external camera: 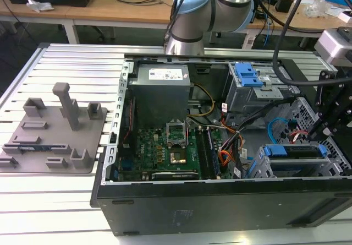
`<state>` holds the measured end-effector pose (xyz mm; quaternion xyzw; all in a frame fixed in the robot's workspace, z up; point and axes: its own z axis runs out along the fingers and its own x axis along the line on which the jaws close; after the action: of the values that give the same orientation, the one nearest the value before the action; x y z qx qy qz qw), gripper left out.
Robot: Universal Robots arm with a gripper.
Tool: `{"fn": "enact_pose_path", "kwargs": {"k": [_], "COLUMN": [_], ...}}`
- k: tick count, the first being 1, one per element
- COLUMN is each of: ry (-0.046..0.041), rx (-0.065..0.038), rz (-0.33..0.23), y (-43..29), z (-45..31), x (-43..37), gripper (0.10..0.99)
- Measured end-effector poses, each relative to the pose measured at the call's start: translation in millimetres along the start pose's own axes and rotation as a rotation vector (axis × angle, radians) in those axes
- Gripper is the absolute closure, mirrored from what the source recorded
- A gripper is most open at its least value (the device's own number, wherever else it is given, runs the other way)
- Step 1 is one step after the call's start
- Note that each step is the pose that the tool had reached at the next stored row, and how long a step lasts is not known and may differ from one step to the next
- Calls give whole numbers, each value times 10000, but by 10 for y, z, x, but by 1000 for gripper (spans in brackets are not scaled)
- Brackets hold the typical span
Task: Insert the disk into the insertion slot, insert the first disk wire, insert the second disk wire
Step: 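Insert the first disk wire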
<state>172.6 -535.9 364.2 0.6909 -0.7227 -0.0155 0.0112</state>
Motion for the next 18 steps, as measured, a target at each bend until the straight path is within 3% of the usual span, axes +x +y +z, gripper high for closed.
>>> {"fn": "enact_pose_path", "kwargs": {"k": [18], "ry": [-39], "rx": [-7], "rz": [4], "y": [-13], "z": [132], "x": [1], "gripper": [922]}}
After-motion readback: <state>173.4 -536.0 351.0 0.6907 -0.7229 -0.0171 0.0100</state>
